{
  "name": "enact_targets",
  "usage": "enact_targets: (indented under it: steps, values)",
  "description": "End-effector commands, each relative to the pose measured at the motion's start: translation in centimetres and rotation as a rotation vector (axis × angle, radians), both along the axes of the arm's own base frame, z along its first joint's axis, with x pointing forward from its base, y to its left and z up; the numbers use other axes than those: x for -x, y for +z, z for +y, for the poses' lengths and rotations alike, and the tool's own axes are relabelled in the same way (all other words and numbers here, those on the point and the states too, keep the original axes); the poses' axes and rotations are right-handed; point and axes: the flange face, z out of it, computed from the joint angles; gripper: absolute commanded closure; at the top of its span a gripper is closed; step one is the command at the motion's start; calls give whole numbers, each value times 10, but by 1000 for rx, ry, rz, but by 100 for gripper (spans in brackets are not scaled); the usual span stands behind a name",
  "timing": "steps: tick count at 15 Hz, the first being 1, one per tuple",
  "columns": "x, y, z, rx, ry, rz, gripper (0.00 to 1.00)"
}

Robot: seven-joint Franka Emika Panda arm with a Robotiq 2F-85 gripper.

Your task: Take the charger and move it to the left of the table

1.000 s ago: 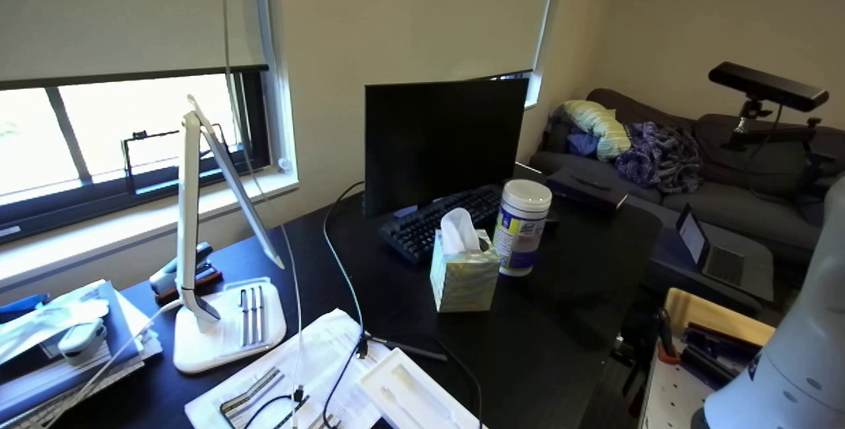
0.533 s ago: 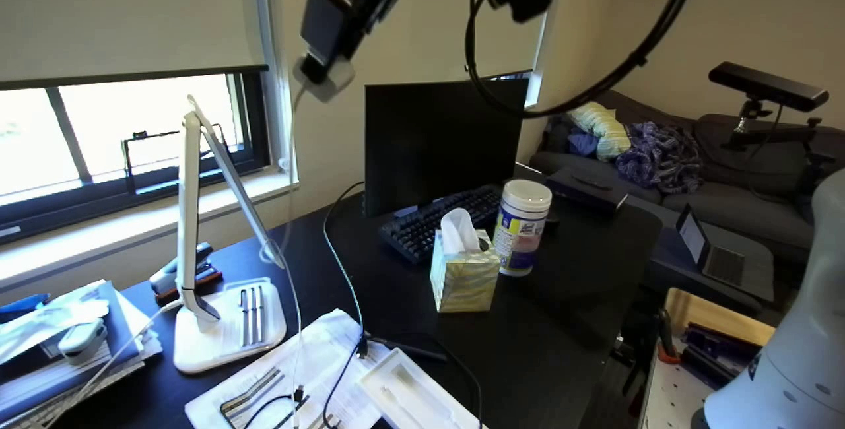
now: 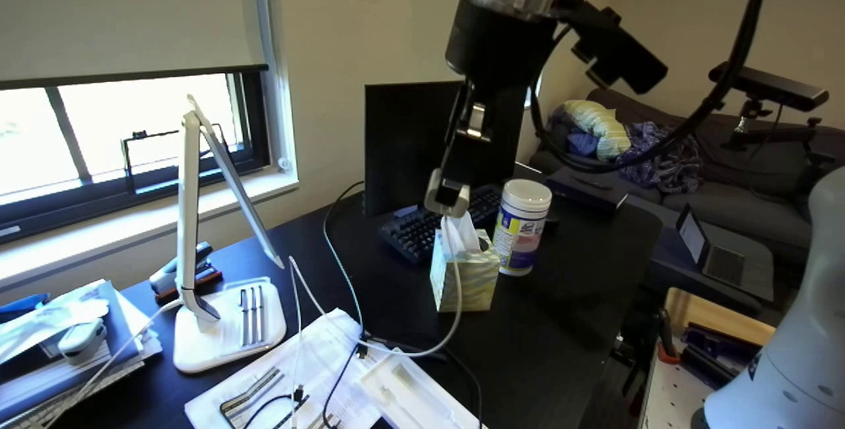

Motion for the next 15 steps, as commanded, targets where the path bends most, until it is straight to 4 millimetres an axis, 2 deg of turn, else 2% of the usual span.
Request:
enact_targets:
  steps: [1, 3, 6, 8, 12, 13, 14, 15]
  values:
    - [-9, -11, -37, 54, -44, 26, 80]
    - [-20, -25, -50, 53, -47, 56, 80]
    - [-28, -44, -56, 80, -34, 104, 80]
    - [-28, -52, -49, 73, 4, 137, 80]
    - [-13, -55, -12, 30, 104, 163, 80]
    - [-18, -58, -27, 46, 47, 155, 80]
    - [-15, -58, -22, 48, 58, 155, 55]
    - [-15, -59, -21, 49, 59, 155, 55]
